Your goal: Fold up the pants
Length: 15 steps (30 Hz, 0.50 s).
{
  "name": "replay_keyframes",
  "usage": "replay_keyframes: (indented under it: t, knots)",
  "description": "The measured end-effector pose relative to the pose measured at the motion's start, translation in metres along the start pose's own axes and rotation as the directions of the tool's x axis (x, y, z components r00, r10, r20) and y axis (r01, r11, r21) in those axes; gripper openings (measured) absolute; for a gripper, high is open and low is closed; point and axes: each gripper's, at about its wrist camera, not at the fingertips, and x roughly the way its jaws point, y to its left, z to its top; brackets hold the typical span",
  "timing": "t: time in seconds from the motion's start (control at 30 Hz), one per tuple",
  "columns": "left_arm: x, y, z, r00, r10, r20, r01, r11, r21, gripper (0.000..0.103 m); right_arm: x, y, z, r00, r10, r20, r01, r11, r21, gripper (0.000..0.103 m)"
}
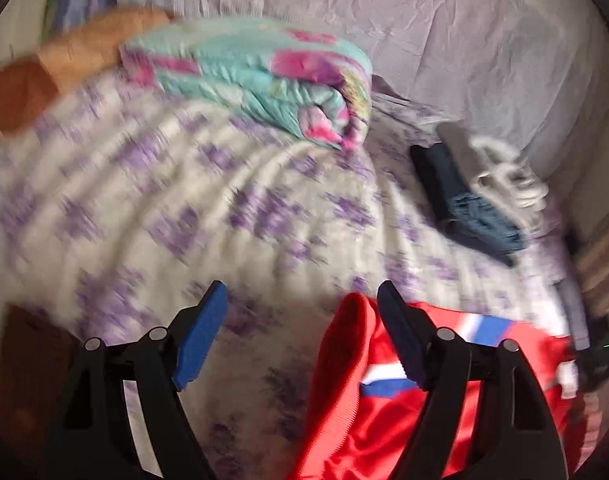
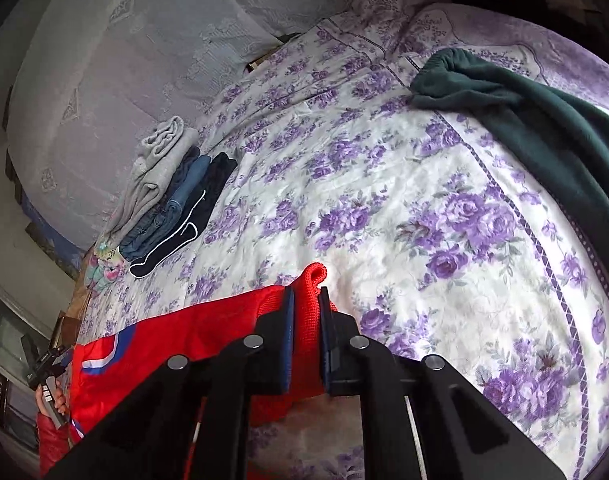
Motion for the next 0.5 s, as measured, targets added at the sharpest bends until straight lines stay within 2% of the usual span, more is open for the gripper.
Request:
replay_keyframes:
  t: [0.07,0.1,0.13,0.17,0.23,0.3,0.33,0.37,0.4,0.43,0.5]
  knots:
    - [-0.001,-0.012,-0.005,0.999,-0.042,-0.012,0.043,0.998,0.050,0.075,0.004,-0.005,-0.001,1.000,0.004,-0.004,-0.004,1.000,0.015,0.012]
    - [0.000,-0.027,-0.008,1.000,-0.016,-0.008,0.017,0.992,0.128,0.076,0.006,-0.008,-0.001,1.000,0.008,-0.006,-0.008,1.000,0.028,0.012]
    - [0.003,-0.037,-0.011,1.000,0.019,-0.008,-0.017,0.983,0.180,0.082,0.007,-0.010,-0.002,1.000,0.013,-0.007,-0.013,0.999,0.038,0.012]
    - [0.009,-0.045,-0.013,0.999,0.049,-0.016,-0.044,0.975,0.218,0.087,0.007,-0.013,-0.003,1.000,0.022,-0.008,-0.022,0.999,0.049,0.012]
    - [0.028,-0.053,-0.014,0.995,0.066,-0.078,-0.045,0.969,0.242,0.086,0.007,-0.016,-0.003,0.999,0.038,-0.006,-0.038,0.997,0.061,0.012]
    - [0.047,-0.053,-0.016,0.988,0.028,-0.153,0.004,0.979,0.203,0.060,0.007,-0.015,-0.004,0.999,0.038,-0.004,-0.037,0.998,0.060,0.012]
    - [0.052,-0.054,-0.017,0.986,0.059,-0.153,-0.027,0.979,0.204,0.037,0.006,-0.015,-0.004,0.999,0.035,0.000,-0.035,0.998,0.057,0.011]
    - [0.053,-0.055,-0.019,0.986,0.090,-0.139,-0.060,0.975,0.212,0.029,0.004,-0.013,-0.005,1.000,0.030,0.008,-0.030,0.998,0.048,0.011]
    - [0.048,-0.054,-0.020,0.990,0.089,-0.109,-0.066,0.978,0.198,0.026,0.001,-0.011,-0.004,1.000,0.026,0.017,-0.027,0.999,0.036,0.011]
    - [0.041,-0.051,-0.019,0.994,0.073,-0.083,-0.058,0.983,0.173,0.017,-0.004,-0.006,-0.003,0.999,0.025,0.033,-0.026,1.000,0.017,0.011]
    - [0.020,-0.039,-0.011,0.999,0.032,-0.011,-0.031,0.995,0.090,0.016,-0.011,0.002,0.004,0.998,0.033,0.056,-0.033,0.999,0.001,0.011]
